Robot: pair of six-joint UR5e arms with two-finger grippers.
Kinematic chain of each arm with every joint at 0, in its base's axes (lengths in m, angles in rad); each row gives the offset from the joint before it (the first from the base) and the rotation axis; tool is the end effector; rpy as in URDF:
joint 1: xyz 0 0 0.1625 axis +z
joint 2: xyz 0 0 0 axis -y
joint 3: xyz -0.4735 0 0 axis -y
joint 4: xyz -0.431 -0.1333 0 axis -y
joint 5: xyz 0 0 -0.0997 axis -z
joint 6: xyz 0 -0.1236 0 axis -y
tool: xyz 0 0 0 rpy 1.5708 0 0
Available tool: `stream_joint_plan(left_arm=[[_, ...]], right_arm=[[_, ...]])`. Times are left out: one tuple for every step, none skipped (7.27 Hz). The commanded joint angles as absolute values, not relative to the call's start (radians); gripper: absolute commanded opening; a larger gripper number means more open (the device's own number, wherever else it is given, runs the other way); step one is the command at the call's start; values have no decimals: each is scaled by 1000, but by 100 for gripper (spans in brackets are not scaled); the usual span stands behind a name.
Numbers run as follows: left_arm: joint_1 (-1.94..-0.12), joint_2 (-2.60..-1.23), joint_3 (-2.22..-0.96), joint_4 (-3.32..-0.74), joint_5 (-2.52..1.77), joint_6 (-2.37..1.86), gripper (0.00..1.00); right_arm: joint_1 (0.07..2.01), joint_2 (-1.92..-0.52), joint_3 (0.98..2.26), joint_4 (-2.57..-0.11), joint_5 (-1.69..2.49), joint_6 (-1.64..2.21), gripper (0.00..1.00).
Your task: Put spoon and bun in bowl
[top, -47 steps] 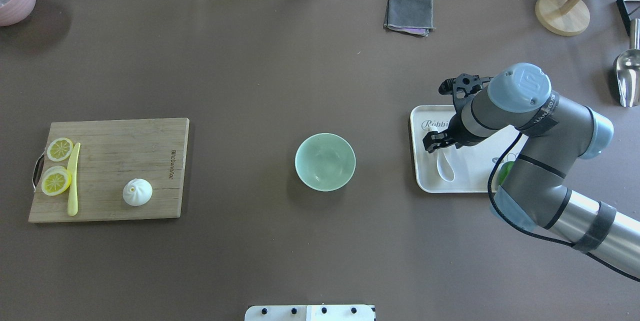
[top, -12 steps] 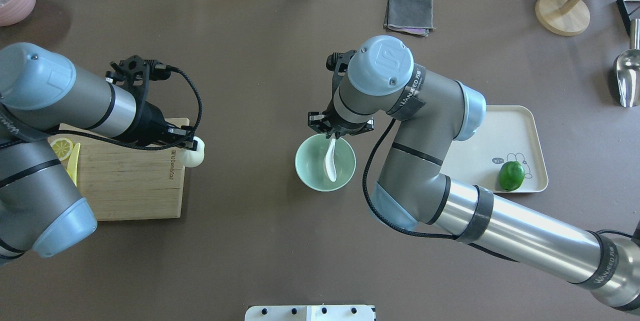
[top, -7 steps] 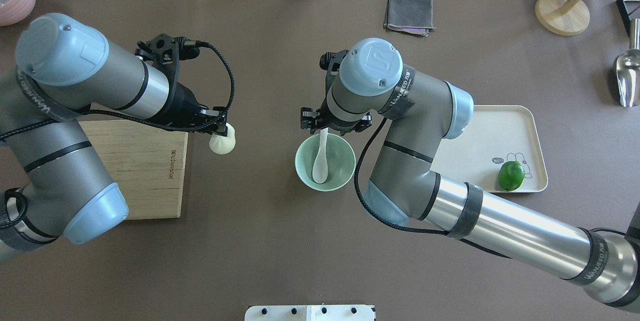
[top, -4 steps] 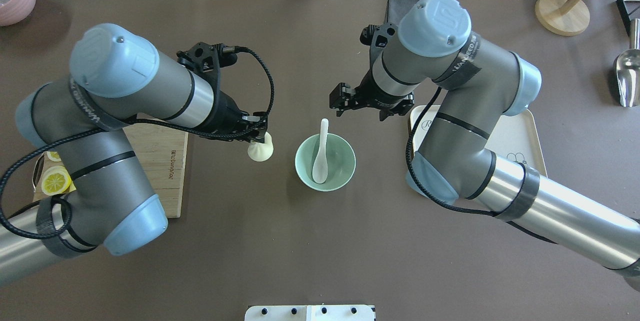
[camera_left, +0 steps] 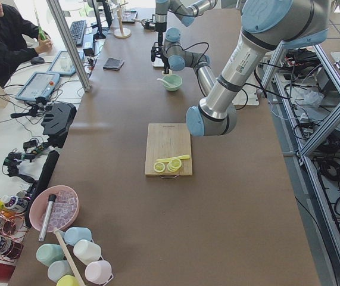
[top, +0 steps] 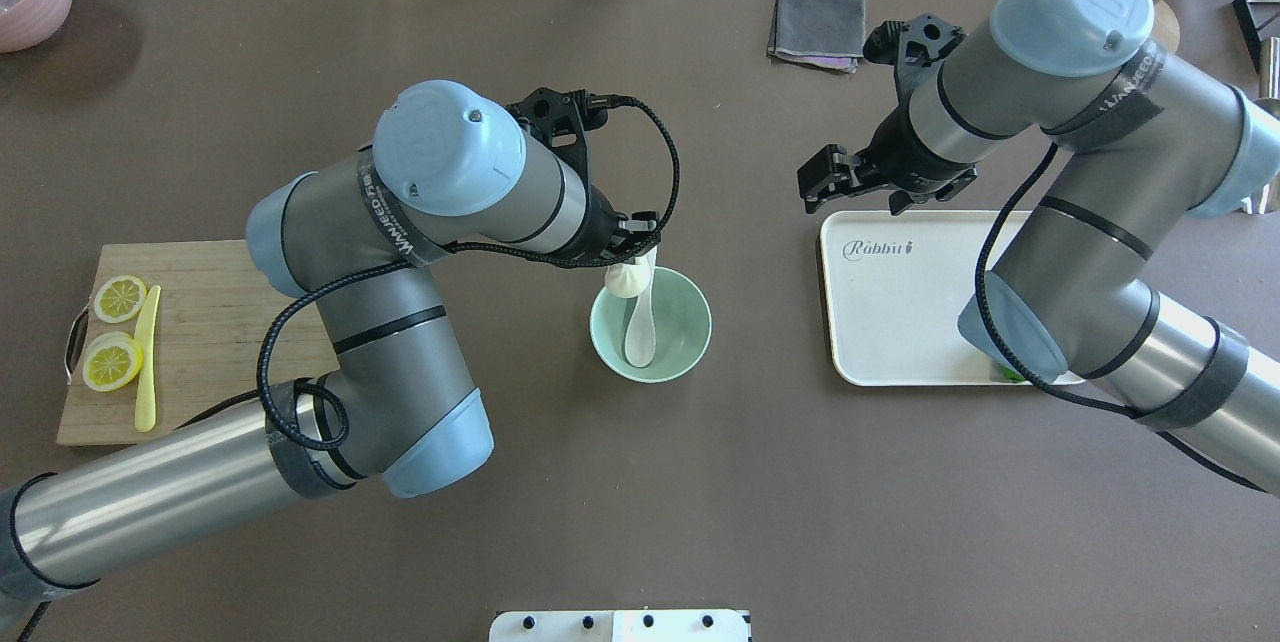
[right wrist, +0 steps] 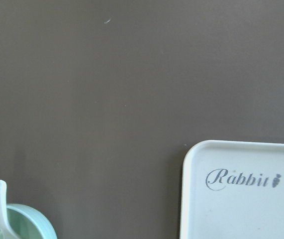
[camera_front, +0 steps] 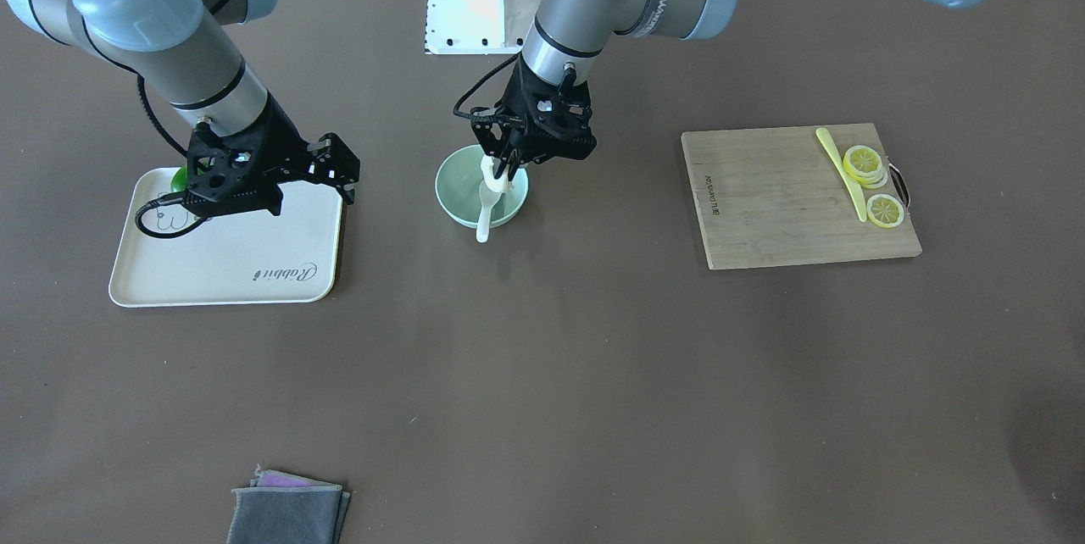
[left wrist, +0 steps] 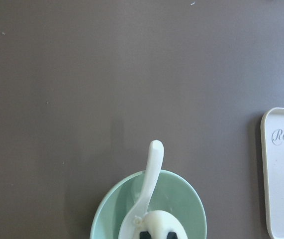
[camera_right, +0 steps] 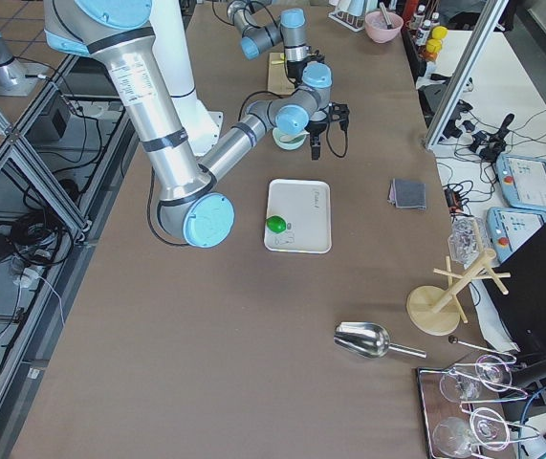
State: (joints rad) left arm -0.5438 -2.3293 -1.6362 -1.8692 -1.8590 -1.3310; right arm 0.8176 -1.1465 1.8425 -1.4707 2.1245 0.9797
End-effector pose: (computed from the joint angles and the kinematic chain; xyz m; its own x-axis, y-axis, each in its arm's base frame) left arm 0.6069 -0.4816 0.1515 0.4262 0.0084 -0.9046 0.1808 0.9790 0.0943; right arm -0.4088 -0.5359 0.3200 0.5998 -0.0533 0.7984 -0.0352 0.9951 0.0928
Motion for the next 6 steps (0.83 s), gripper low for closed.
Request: stream_joint_plan(left_arm=[[-542, -2345, -1551, -1953, -1839, -1341, 0], [-532, -2352, -1548, -1950, -1839, -1359, 0], [-510, -2368, -1533, -1948, -1838, -1399, 0], [-509, -2396, -1507, -1947, -1836, -1402, 23], [-508, -2399, -1490, -1953, -1765, -1404, 97], [-503, -2398, -1496, -1951, -1740, -1404, 98]], right_arm=[[839, -1198, 1861, -1470, 2134, 845, 100], [845, -1204, 1858, -1471, 2135, 833, 100], [853, -1203, 1858, -1471, 2137, 831, 100], [854, -1201, 1858, -1468, 2137, 828, 100], [864, -1206, 1859, -1460, 2137, 824, 100], [873, -1218, 1852, -1459, 2135, 824, 100]])
